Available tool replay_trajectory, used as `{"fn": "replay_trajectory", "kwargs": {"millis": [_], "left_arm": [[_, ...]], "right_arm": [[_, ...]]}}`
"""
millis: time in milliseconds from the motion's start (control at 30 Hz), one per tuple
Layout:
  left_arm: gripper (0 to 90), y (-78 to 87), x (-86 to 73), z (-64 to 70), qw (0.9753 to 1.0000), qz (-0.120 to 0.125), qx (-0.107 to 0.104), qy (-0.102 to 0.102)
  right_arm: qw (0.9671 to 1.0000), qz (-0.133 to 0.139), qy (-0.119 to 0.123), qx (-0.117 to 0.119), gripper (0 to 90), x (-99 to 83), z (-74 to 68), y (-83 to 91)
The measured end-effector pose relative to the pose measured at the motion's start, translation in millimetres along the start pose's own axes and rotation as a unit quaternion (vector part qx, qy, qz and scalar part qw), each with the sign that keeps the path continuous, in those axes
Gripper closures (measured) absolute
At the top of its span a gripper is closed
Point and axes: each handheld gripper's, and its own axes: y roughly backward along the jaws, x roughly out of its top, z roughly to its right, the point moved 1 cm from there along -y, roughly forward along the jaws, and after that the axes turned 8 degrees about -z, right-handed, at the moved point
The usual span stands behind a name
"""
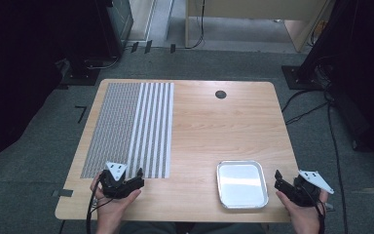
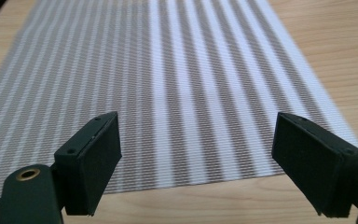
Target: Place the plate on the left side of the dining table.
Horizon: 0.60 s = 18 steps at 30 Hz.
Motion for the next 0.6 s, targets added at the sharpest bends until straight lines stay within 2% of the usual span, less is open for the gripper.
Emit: {"fn": "replay_trajectory", "kwargs": {"millis": [33,67,100,133,167,300,467,500,533,600], "left_arm": [[15.5,0.0,0.0,0.0,1.0000,0.000,0.000,0.000],[15.5,-1.3,1.2,8.4,1.0000,-0.004,-0.006,-0.003],[15.4,-1.3,1.2,8.4,1.0000,-0.004,-0.006,-0.003],[15.4,-2.8,2.1,16.2,0.9999,-0.008,-0.013,-0.004],[15.4,-2.8,2.1,16.2,0.9999,-0.008,-0.013,-0.004],[15.4,-5.1,3.6,32.4,0.9997,-0.011,-0.018,-0.012],[16.5,-7.9,7.6,50.9,0.9993,-0.017,-0.030,-0.016],[16.5,-8.2,8.5,55.1,0.9992,-0.016,-0.032,-0.018],[20.5,-8.3,10.0,63.9,0.9992,-0.012,-0.029,-0.025],[21.5,-7.8,11.6,71.8,0.9987,-0.004,-0.042,-0.027]], "right_arm": [[1.0000,0.000,0.000,0.000,20.3,0.0,0.0,0.0],[1.0000,0.001,0.005,0.001,20.4,-0.3,-3.0,0.7],[1.0000,0.001,0.005,0.001,20.4,-0.3,-3.0,0.7],[0.9999,0.004,0.009,0.003,20.6,-0.1,-4.6,1.2],[0.9999,0.004,0.009,0.003,20.6,-0.1,-4.6,1.2],[0.9999,0.005,0.012,0.009,21.7,-0.2,-7.3,1.4],[0.9994,0.015,0.027,0.019,24.4,-2.3,-12.9,0.1],[0.9994,0.015,0.027,0.019,24.4,-2.3,-12.9,0.1],[0.9991,0.019,0.030,0.024,26.1,-2.6,-15.1,0.3],[0.9987,0.026,0.031,0.029,30.3,-3.0,-17.3,1.0]]}}
